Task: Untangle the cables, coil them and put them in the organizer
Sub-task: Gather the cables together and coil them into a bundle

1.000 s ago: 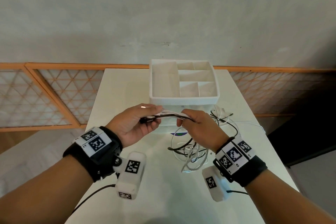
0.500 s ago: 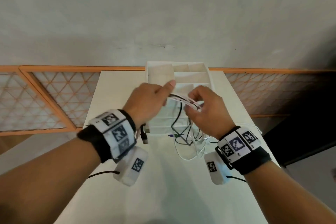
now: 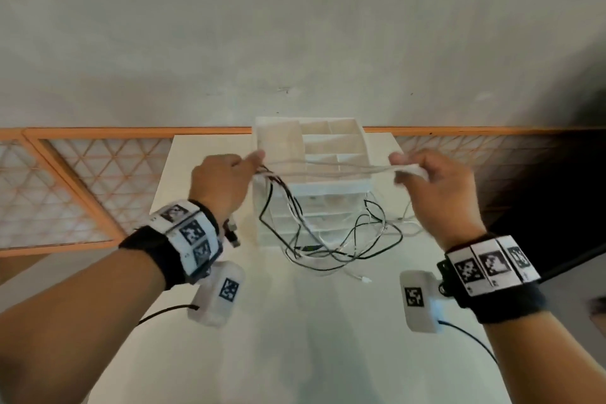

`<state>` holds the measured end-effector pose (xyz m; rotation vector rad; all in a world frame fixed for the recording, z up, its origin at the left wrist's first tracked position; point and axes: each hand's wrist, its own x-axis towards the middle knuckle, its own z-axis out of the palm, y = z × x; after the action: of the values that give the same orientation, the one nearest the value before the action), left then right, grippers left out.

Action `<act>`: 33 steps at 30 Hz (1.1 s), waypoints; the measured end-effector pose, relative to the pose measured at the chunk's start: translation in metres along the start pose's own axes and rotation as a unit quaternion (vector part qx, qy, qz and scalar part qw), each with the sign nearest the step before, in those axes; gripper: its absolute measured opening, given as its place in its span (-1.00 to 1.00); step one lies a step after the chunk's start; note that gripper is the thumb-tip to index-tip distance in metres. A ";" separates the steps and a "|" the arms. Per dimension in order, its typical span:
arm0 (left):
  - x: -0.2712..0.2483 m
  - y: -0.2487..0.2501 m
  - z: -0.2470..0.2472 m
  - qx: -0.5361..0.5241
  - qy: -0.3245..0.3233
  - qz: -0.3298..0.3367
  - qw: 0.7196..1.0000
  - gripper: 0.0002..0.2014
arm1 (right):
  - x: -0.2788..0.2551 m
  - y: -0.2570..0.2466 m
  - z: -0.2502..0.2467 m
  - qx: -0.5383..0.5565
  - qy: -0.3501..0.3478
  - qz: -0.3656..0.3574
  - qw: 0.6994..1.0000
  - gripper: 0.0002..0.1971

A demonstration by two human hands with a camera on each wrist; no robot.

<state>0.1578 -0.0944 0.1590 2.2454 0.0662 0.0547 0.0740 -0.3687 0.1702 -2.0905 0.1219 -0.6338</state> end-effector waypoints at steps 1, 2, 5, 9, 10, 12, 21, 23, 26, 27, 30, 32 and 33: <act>0.003 0.005 -0.007 -0.109 0.027 -0.046 0.993 -0.45 | -0.009 0.012 0.002 -0.056 -0.078 0.029 0.995 -0.64; 0.006 0.011 -0.015 -0.226 0.042 -0.089 0.969 -0.51 | -0.019 0.031 0.005 -0.151 -0.157 0.055 0.974 -0.56; 0.010 0.030 -0.039 -0.427 0.009 -0.110 0.898 -0.57 | -0.057 0.093 0.018 -0.350 -0.336 0.130 0.865 -0.69; 0.000 0.040 -0.042 -0.392 -0.071 -0.031 0.917 -0.57 | -0.061 0.090 0.023 -0.244 -0.342 0.123 0.899 0.07; -0.003 0.038 -0.039 -0.361 -0.089 -0.019 0.928 -0.56 | -0.055 0.074 0.020 -0.205 -0.312 0.090 0.923 0.08; -0.008 0.034 -0.031 -0.321 -0.120 0.003 0.940 -0.56 | -0.038 0.028 0.014 -0.099 -0.262 0.030 0.960 -0.11; -0.032 0.049 -0.015 -0.355 -0.138 0.062 0.923 -0.64 | -0.033 -0.028 0.076 0.017 -0.260 0.024 0.965 -0.93; -0.029 0.047 -0.026 -0.364 -0.150 0.057 0.917 -0.58 | -0.026 -0.016 0.069 -0.083 -0.285 0.060 0.953 -0.81; -0.025 0.034 -0.038 -0.245 -0.214 0.042 0.944 -0.44 | 0.000 -0.005 0.044 -0.164 -0.171 0.105 0.966 -0.74; -0.025 0.029 -0.037 -0.166 -0.228 0.041 0.959 -0.47 | 0.009 -0.007 0.034 -0.138 -0.101 0.106 0.979 -0.76; -0.023 0.020 -0.022 -0.001 -0.182 0.051 0.982 -0.41 | 0.023 -0.021 0.009 -0.051 0.118 0.015 0.992 -0.65; -0.020 0.016 -0.012 0.015 -0.108 0.052 0.993 -0.39 | 0.017 -0.017 0.006 -0.073 0.165 -0.072 0.981 -0.67; -0.016 0.014 -0.010 -0.017 -0.074 0.036 0.996 -0.41 | 0.009 -0.003 0.008 -0.101 0.152 -0.099 0.978 -0.69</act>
<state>0.1415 -0.0966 0.1763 2.2107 -0.0950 -0.0711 0.0851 -0.3639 0.1730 -2.2033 0.1573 -1.1018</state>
